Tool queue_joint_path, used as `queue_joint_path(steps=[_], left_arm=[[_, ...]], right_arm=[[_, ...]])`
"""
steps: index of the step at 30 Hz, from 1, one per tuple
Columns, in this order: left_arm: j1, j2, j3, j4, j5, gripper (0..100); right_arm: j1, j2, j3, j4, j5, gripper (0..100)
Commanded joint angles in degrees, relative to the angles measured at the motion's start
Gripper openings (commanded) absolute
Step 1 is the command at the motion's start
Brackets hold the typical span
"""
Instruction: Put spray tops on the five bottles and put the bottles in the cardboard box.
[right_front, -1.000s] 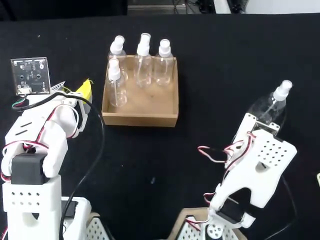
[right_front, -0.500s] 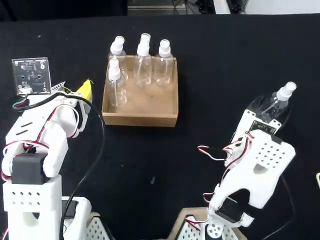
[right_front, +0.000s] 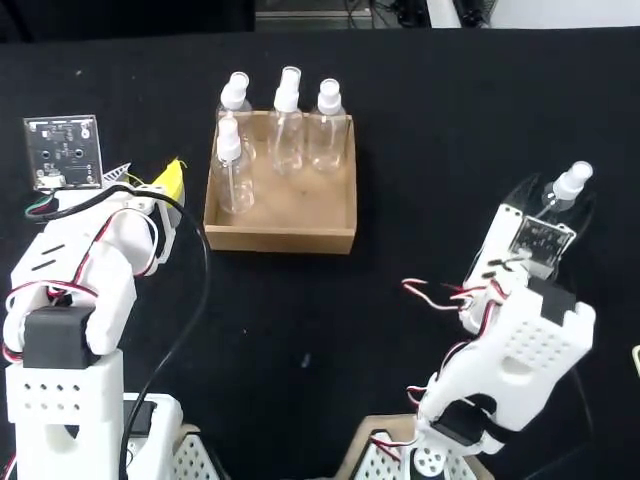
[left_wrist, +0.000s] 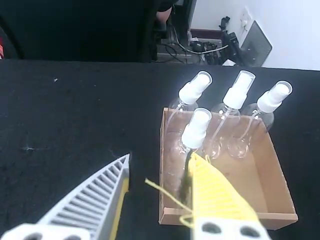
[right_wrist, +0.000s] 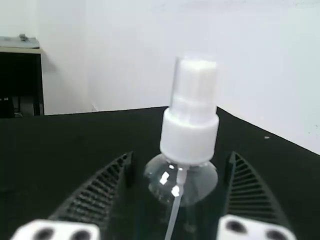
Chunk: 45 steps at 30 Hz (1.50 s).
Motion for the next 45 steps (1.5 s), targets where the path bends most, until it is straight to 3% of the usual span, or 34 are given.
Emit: queue_joint_path(steps=[1,13,23,32,38,42,45], left_arm=[[-0.7,-0.8,-0.6,0.1,-0.4,17],[-0.7,-0.8,-0.6,0.2,-0.4,17],[-0.7,-0.8,-0.6,0.3,-0.4,17],[-0.7,-0.8,-0.6,0.2,-0.4,17],[-0.7,-0.8,-0.6,0.3,-0.4,17],[-0.7,-0.8,-0.5,0.7,-0.4,17],[-1.1,-1.7,-0.8,2.8,-0.4,17]], right_arm=[[-0.3,-5.0,0.2,3.4,0.1,24.7],[-0.4,-13.7,6.5,6.1,0.3,24.7],[2.2,-13.7,2.1,14.9,0.0,24.5],[2.0,-13.7,1.9,15.1,0.0,24.0],[3.4,-13.8,2.3,12.6,0.0,0.7],[4.1,-15.3,5.0,5.9,-3.3,1.1],[3.1,-20.1,7.6,6.5,-2.5,1.1]])
